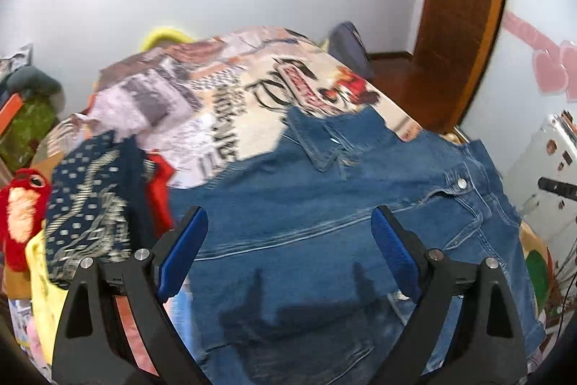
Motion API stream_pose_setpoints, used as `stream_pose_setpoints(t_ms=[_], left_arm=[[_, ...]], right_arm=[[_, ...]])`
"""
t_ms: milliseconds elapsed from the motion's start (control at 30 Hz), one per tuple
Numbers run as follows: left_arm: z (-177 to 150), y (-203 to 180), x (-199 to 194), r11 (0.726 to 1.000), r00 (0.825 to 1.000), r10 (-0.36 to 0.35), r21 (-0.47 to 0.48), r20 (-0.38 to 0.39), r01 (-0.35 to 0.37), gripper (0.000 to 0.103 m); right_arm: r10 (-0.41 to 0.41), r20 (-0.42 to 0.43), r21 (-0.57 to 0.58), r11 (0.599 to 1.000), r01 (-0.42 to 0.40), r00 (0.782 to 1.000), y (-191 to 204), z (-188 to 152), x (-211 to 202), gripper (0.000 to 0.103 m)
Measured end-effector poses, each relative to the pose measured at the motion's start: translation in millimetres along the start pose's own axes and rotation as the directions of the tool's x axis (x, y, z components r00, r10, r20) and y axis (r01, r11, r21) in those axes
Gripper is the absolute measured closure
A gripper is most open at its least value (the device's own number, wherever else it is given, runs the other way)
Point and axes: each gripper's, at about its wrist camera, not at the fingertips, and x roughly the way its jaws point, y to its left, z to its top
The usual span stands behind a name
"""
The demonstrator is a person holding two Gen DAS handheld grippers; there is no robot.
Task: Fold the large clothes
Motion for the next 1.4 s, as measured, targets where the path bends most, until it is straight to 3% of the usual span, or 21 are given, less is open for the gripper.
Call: stream_pose_setpoints(t_ms=[133, 300, 500, 633, 667, 733, 867, 1067, 1233, 1333, 1400], left_arm=[[-8, -22, 29, 0.999, 0.997, -0.038, 0.025, -0.06, 0.039, 0.011], [-22, -36, 56, 0.998, 0.99, -0.057, 0.033, -0.131, 0.062, 0.011], [-33, -34, 70, 0.998, 0.986, -0.037, 0.04, -0.165, 0.044, 0.011], [-39, -25, 73, 0.999, 0.98, -0.053, -0.004, -0.19, 0.054, 0.011], [-41, -24, 73, 0.998, 0.979, -0.058, -0.011, -0.194, 0.057, 0.011], [-43, -22, 73, 0.998, 0.978, -0.056, -0.02, -0.199, 0.053, 0.011], [-46, -21, 67, 0.999, 0.981, -0.041, -0.014, -0.192, 0.039, 0.011], [-47, -21, 54, 1.0, 0.985, -0.03, -0.005, -0.169, 0.029, 0.011], [-48, -25, 43, 0.999, 0.988, -0.032, 0.005, -0.15, 0.033, 0.011], [-49, -27, 38, 0.999, 0.99, -0.026, 0.019, -0.142, 0.029, 0.011], [-51, -29, 35, 0.999, 0.99, -0.019, 0.03, -0.139, 0.024, 0.011]], right_arm=[[0.047, -0.095, 0.142, 0.989, -0.033, 0.994, -39, -15, 26, 0.051], [0.102, -0.147, 0.309, 0.95, -0.052, 0.984, -75, -30, 56, 0.051], [0.156, -0.112, 0.426, 0.9, -0.094, 0.981, -95, -30, 78, 0.051], [0.118, -0.078, 0.471, 0.879, -0.068, 0.99, -97, -24, 84, 0.052], [0.097, -0.066, 0.474, 0.879, -0.054, 0.993, -96, -23, 83, 0.056], [0.036, -0.05, 0.454, 0.891, -0.009, 0.998, -90, -19, 78, 0.069], [0.001, -0.003, 0.405, 0.914, 0.0, 1.0, -80, -10, 62, 0.092], [0.005, 0.114, 0.232, 0.972, -0.031, 0.993, -36, 12, 17, 0.094], [0.136, 0.217, 0.012, 0.99, -0.142, 0.967, 23, 21, -22, 0.095], [0.219, 0.202, -0.127, 0.972, -0.196, 0.955, 60, 13, -30, 0.095], [0.232, 0.155, -0.213, 0.957, -0.197, 0.96, 83, 2, -24, 0.095]])
